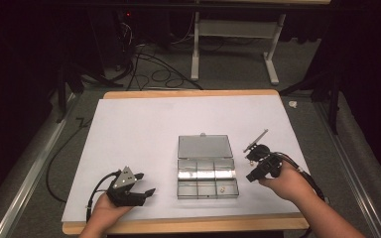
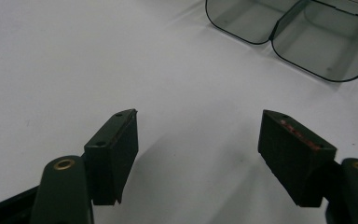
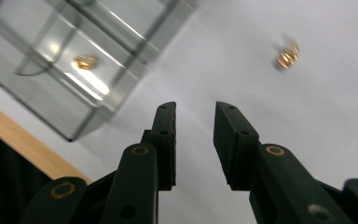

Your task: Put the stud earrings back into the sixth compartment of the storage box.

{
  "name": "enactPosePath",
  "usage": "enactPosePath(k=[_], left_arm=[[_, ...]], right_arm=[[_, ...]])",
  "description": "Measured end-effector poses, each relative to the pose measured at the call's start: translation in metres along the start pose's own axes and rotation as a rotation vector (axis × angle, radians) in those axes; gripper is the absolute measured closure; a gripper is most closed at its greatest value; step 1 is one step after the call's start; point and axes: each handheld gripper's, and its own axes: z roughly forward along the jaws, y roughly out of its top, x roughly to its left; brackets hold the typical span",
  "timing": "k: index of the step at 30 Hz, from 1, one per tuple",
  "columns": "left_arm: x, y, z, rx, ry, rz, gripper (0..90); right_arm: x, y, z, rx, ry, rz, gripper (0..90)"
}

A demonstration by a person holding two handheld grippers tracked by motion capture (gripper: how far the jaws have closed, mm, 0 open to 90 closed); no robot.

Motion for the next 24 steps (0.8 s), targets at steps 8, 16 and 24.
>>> enactPosePath(k=[8,16,24], left_arm=[[0.000,0.000,0.000,0.005,-0.002,-0.004,29.3],[0.000,0.000,0.000,0.006,0.000,0.000,29.2],[0.000,0.000,0.000,0.003,-0.001,0.000,29.3]], right_arm=[[-0.024,-0.003,0.016,0.016,-0.014,0.077,69.8],[-0.038,0.008,0.022,0.011,-0.016,0.090,70.0],[-0.047,0.023,0.027,0.026,-0.022,0.126,67.6]])
